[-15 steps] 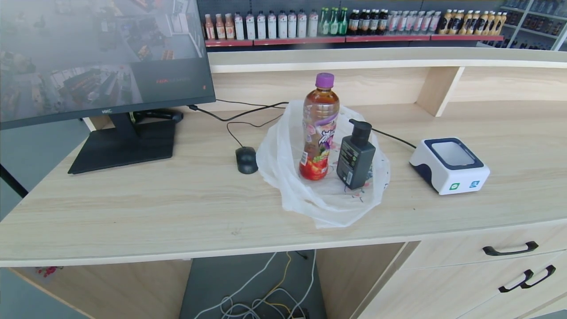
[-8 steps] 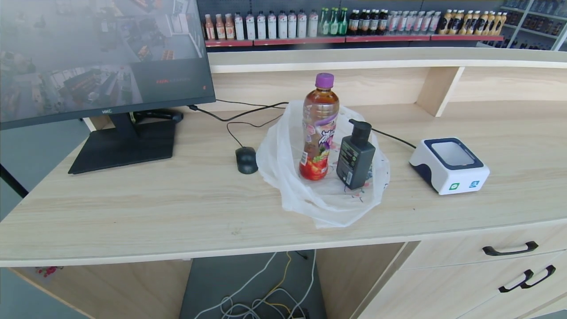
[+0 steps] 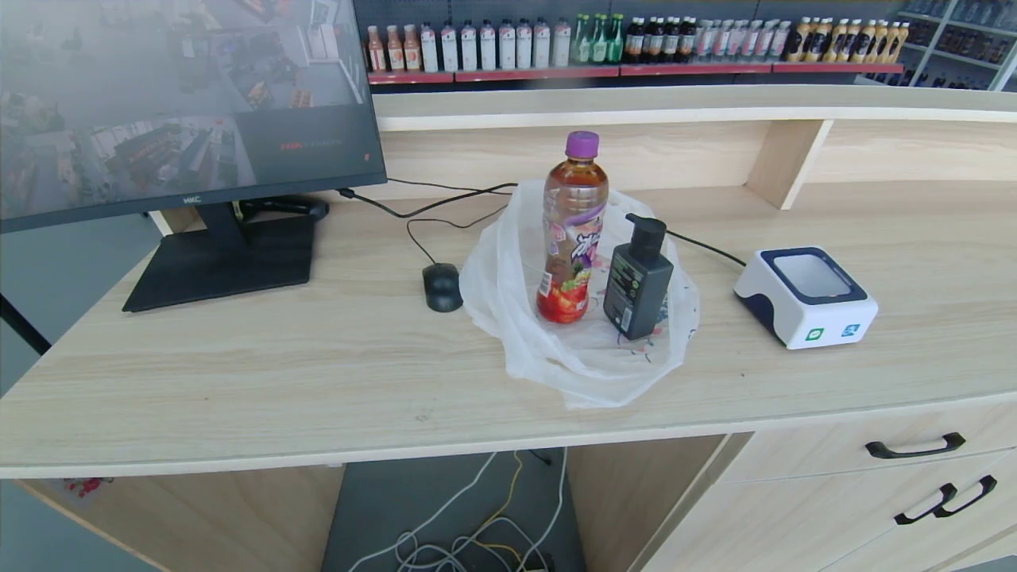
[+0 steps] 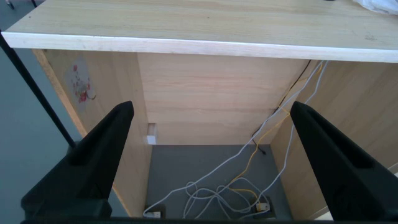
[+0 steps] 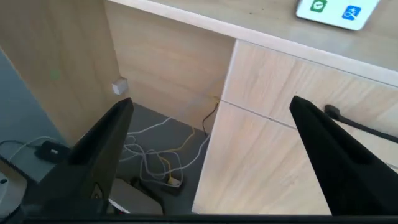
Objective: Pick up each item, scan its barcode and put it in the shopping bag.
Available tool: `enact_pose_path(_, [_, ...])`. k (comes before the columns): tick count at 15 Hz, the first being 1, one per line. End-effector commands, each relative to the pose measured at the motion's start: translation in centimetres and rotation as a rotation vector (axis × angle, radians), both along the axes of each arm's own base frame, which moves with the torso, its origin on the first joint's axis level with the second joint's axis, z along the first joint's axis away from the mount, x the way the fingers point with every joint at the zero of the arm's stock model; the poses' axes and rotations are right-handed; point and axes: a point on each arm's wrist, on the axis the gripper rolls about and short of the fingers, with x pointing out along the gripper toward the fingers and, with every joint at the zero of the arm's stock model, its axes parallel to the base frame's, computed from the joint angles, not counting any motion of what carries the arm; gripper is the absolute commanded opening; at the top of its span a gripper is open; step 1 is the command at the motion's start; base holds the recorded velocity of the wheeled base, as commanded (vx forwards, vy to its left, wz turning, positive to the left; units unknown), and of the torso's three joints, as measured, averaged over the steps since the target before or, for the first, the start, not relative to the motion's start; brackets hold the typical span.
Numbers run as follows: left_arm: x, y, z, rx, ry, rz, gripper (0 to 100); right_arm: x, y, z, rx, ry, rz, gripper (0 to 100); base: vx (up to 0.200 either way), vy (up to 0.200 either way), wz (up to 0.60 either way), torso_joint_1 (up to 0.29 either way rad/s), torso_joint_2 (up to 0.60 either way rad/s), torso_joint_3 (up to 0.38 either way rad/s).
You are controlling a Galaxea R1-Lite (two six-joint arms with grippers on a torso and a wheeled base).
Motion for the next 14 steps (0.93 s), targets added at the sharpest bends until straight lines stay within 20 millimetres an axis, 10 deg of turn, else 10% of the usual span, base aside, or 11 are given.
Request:
enact_pose_path(1, [0.0,0.0,0.0,0.000,0.000,0.000,100,0.5,0.6,0.2,-0.031,0.083,-0.201,100,0.000,0.000,0.00,0.000,0.00,0.000])
enact_pose_path(14, [0.0,0.0,0.0,0.019,0.000,-0.003,100,-0.3,1.2,0.0,0.004,-0.015,-0.348,100,0.000,0.000,0.00,0.000,0.00,0.000])
